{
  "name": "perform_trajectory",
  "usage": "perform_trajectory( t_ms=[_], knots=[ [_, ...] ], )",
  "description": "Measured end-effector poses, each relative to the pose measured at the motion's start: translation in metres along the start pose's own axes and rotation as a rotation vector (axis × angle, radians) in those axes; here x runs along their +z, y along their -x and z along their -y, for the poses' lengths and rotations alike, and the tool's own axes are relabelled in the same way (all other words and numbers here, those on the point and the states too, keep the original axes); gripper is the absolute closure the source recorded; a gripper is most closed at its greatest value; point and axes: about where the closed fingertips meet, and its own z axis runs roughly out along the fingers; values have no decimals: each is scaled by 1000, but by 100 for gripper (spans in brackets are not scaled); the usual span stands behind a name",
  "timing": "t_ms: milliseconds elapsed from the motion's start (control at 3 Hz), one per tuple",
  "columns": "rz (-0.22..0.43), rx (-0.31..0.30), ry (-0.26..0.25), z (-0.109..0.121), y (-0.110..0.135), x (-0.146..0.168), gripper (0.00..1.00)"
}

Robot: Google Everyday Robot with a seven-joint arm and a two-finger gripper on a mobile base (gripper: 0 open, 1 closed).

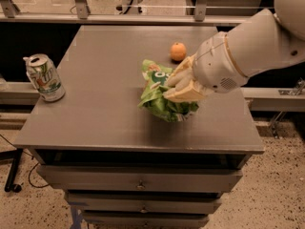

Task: Move green rice chip bag near 7up can

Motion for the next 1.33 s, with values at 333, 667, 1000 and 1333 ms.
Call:
perform_trajectory(
  t_ms=[333, 667, 1000, 1333],
  knots=[
    [63, -148, 6, 27, 24, 18, 100],
    [131, -321, 41, 56, 56, 46, 100],
    [198, -462, 75, 79, 83, 78, 100],
    [229, -576, 108, 98, 100, 115, 100]
  ],
)
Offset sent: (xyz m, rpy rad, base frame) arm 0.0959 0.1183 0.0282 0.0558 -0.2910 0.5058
